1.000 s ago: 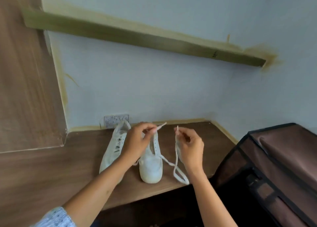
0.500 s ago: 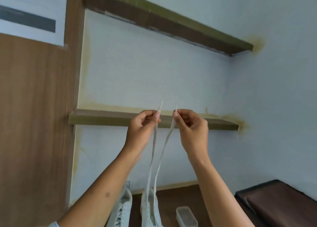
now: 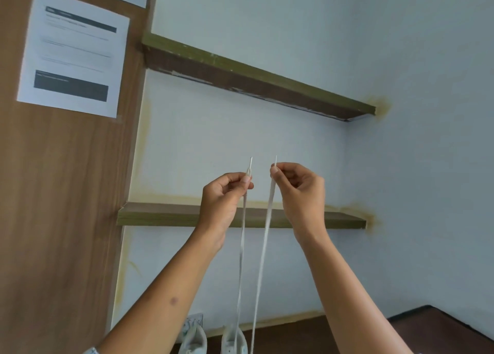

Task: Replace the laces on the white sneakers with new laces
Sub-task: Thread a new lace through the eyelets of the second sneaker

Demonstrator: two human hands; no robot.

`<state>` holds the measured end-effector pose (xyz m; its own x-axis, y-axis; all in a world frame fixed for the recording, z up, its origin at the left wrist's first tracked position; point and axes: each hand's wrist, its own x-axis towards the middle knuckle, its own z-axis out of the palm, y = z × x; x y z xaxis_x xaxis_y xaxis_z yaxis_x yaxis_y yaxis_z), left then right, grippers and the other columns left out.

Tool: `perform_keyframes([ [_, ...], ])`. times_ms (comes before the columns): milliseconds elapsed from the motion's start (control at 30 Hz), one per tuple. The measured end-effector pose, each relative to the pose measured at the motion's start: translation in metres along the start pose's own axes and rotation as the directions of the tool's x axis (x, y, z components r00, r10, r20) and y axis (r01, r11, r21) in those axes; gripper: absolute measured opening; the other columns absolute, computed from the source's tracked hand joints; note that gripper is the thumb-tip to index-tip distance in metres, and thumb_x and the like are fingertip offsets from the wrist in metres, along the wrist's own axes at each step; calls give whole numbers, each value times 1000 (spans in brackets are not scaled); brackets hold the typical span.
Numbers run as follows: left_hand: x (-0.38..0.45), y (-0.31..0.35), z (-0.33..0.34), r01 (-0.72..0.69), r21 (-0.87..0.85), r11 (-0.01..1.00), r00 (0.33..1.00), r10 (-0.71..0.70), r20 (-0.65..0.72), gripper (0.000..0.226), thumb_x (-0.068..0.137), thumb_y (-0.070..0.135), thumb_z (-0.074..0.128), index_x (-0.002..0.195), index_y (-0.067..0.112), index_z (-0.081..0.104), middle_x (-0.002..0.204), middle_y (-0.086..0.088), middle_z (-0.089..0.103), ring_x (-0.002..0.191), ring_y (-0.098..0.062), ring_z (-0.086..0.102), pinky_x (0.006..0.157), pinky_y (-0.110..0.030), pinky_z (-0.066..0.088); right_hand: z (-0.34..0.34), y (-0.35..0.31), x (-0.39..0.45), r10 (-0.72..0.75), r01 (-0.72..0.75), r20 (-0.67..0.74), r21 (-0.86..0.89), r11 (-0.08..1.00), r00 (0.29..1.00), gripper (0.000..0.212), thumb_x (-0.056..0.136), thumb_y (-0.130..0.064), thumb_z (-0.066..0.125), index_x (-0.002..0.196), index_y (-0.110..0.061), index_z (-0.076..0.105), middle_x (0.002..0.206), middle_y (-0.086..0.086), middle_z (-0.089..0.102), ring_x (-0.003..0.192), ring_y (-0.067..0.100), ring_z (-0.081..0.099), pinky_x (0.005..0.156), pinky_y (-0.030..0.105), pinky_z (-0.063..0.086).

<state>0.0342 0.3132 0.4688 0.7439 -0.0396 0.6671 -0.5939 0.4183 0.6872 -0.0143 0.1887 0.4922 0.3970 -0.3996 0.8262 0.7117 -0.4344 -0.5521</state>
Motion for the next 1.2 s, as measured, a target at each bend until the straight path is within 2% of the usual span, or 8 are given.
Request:
perform_keyframes([
  [500,-3,8,-4,14,-9,1000,1000,-14,-22,7,94,18,64,94,16,72,78,7,72,72,7,63,64,-3,43,0,-9,-5,-13,13,-7,6,1000,1000,11,91,-19,70,94,-9,75,73,-5,69,60,-3,56,61,11,43],
  [667,-5,-2,-8,10,-5,1000,1000,-10,-23,8,94,19,65,93,16,72,79,5,71,72,-2,61,67,-9,46,-4,-1,-7,13,-13,-7,35,999,1000,9,90,-19,71,94,-11,75,74,-7,69,62,-4,58,63,11,45],
  [833,-14,-25,-18,34,-2,999,999,-34,-18,10,94,14,64,98,8,71,73,3,68,72,-6,64,67,-13,49,-12,22,-16,122,-124,55,38,992,991,5,90,-19,71,88,-14,73,79,0,73,73,6,64,68,15,48],
  [900,-18,-37,-23,64,29,998,998,-64,-11,10,93,13,64,98,7,71,72,2,67,67,-7,62,65,-13,50,-17,35,-21,185,-191,128,37,981,974,5,90,-16,70,87,-13,72,82,5,75,80,15,68,78,26,53],
  [967,-22,-54,-28,106,87,990,994,-106,-8,8,93,14,65,96,9,71,72,-1,67,64,-10,59,65,-16,48,-23,49,-27,231,-245,198,45,969,953,6,91,-11,67,87,-8,70,79,7,74,80,22,71,84,34,55],
  [1133,-36,-101,-46,201,212,956,979,-201,-24,7,92,17,67,92,13,73,74,-3,70,68,-13,60,72,-27,51,-39,87,-46,356,-372,237,25,928,904,6,92,-9,66,91,-4,69,73,6,70,73,19,69,76,26,56],
  [1200,-44,-122,-54,239,246,939,971,-237,-41,7,92,18,67,93,14,73,74,-2,71,68,-13,62,73,-30,53,-44,107,-56,414,-429,238,10,903,878,8,92,-9,66,93,-3,69,72,5,70,73,18,68,77,27,56],
])
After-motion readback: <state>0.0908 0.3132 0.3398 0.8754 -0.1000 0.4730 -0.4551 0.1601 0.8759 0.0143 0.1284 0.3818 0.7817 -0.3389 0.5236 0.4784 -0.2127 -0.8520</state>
